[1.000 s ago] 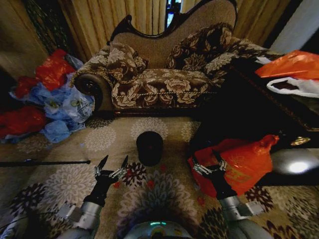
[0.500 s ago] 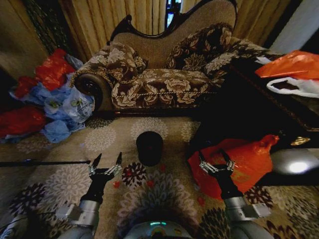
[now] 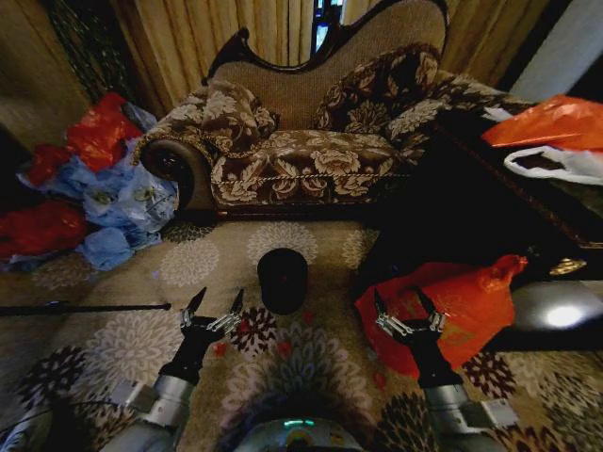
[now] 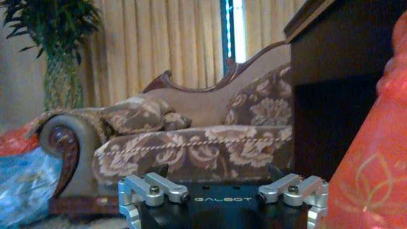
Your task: Place a garbage bag over the trash bin.
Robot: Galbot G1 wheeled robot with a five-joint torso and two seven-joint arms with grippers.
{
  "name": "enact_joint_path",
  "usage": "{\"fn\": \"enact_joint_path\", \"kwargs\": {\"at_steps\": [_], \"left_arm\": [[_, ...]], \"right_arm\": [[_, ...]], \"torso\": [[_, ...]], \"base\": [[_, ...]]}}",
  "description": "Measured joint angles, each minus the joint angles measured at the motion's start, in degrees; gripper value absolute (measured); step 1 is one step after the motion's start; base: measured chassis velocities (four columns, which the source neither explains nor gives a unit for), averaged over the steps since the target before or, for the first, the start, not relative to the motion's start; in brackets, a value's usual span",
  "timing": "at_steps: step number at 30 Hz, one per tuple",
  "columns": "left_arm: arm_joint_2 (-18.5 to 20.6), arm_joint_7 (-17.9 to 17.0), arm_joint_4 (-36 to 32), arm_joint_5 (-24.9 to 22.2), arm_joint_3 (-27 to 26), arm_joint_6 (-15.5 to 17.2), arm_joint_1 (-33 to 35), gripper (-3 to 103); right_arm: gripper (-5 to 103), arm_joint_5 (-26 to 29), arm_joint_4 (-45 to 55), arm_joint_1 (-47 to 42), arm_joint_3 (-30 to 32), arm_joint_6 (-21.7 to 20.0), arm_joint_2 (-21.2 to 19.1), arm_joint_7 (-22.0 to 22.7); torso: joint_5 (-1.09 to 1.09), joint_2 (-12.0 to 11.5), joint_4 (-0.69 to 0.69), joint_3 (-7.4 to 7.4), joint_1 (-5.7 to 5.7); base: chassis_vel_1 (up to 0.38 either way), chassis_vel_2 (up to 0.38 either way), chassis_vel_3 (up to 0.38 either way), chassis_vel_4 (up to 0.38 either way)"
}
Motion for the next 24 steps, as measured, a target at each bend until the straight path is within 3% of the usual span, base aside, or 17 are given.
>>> {"fn": "enact_joint_path", "kwargs": {"at_steps": [4,7,10,11,14,15,18,19,20,22,24], "left_arm": [[3.72,-0.05,0.00,-3.59,0.20,1.28,-2.12,100],[10.39,-1.02,0.00,-9.45,1.10,3.06,-5.55,100],[24.06,-3.42,0.00,-22.44,3.98,5.67,-11.64,100],[24.06,-3.42,0.00,-22.44,3.98,5.67,-11.64,100],[33.01,-5.80,0.05,-35.76,11.63,8.65,-24.06,100],[33.01,-5.80,0.05,-35.76,11.63,8.65,-24.06,100],[34.75,-7.10,2.22,-41.73,20.57,10.33,-34.98,100],[34.10,-7.98,3.97,-44.18,27.17,11.15,-41.92,100],[34.10,-7.98,3.97,-44.18,27.17,11.15,-41.92,100],[31.93,-9.22,6.12,-46.72,35.54,11.93,-50.09,100],[31.22,-9.54,6.73,-47.32,37.41,12.07,-51.84,100]], "right_arm": [[100,-0.25,-1.24,-0.01,-0.26,0.10,0.10,-0.07],[100,-0.37,-1.66,0.02,-0.36,0.09,0.19,-0.01],[100,-1.23,-2.98,0.24,-0.19,0.31,-0.04,-0.10],[100,-1.23,-2.98,0.24,-0.19,0.31,-0.04,-0.10],[100,-1.66,-4.20,0.50,-0.02,0.63,0.01,-0.07],[100,-1.66,-4.20,0.50,-0.02,0.63,0.01,-0.07],[100,-2.03,-5.54,0.67,-0.02,0.74,0.27,-0.02],[100,-2.45,-6.58,0.76,-0.03,0.96,0.45,-0.07],[100,-2.45,-6.58,0.76,-0.03,0.96,0.45,-0.07],[100,-2.91,-7.96,0.94,-0.04,1.27,0.65,-0.11],[100,-3.03,-8.36,1.01,-0.02,1.38,0.70,-0.11]], "torso": [[0.01,0.00,0.00,0.00,0.00],[-0.01,0.00,0.00,0.00,0.00],[0.02,0.00,-0.02,0.00,0.00],[0.02,0.00,-0.02,0.00,0.00],[0.02,0.00,-0.02,0.01,0.00],[0.02,0.00,-0.02,0.01,0.00],[0.01,0.00,-0.02,0.01,0.00],[0.00,0.00,0.00,0.01,0.01],[0.00,0.00,0.00,0.01,0.01],[0.00,0.00,-0.01,0.01,0.01],[0.01,0.00,-0.02,0.01,0.01]], "base": [[0.000,0.000,0.000,0.000],[0.000,0.000,0.000,0.000],[0.000,0.000,0.000,0.000],[0.000,0.000,0.000,0.000],[0.000,0.000,0.000,0.000],[0.000,0.000,0.000,0.000],[0.000,0.000,0.000,0.000],[0.000,0.000,0.000,0.000],[0.000,0.000,0.000,0.000],[0.000,0.000,0.000,0.000],[0.000,0.000,0.000,0.000]]}}
